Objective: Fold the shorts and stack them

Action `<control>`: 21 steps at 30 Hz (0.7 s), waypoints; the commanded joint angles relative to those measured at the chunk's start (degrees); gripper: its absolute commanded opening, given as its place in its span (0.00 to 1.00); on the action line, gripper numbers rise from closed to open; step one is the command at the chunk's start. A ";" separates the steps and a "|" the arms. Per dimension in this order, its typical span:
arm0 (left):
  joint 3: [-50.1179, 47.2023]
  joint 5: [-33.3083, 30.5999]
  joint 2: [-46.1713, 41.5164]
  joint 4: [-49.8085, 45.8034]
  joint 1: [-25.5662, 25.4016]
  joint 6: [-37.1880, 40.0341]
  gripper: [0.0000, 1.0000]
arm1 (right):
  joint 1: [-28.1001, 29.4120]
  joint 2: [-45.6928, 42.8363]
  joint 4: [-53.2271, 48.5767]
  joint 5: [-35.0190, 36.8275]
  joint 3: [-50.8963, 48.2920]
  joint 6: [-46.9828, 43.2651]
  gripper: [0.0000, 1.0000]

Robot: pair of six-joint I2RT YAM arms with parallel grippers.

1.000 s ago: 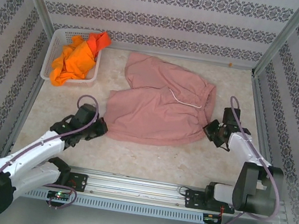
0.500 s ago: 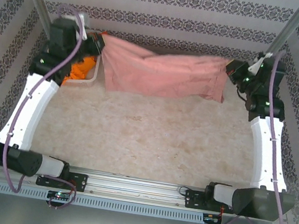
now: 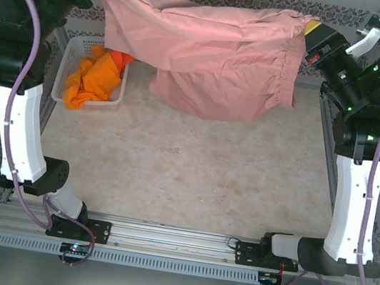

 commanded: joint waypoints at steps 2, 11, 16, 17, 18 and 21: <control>-0.75 2.75 0.28 -0.16 0.92 -0.45 0.00 | 0.80 -2.29 0.40 -0.83 -4.23 -3.07 0.00; -25.76 9.19 -2.94 2.58 0.91 -1.34 0.00 | 1.02 -3.48 -2.15 3.17 -27.56 -5.19 0.00; -32.21 7.15 0.92 7.33 0.93 -2.26 0.00 | 1.21 5.54 -3.61 0.34 -25.32 -1.91 0.00; -30.08 6.94 3.34 6.89 0.91 -2.40 0.00 | 1.52 8.11 -3.10 -0.56 -23.29 -0.80 0.00; -27.38 6.98 5.45 6.36 0.90 -2.43 0.00 | 1.85 10.39 -2.87 -1.23 -20.93 -0.47 0.00; -12.81 5.61 15.02 1.03 0.91 -2.00 0.00 | 3.10 18.45 -4.08 -0.54 -8.69 -1.34 0.00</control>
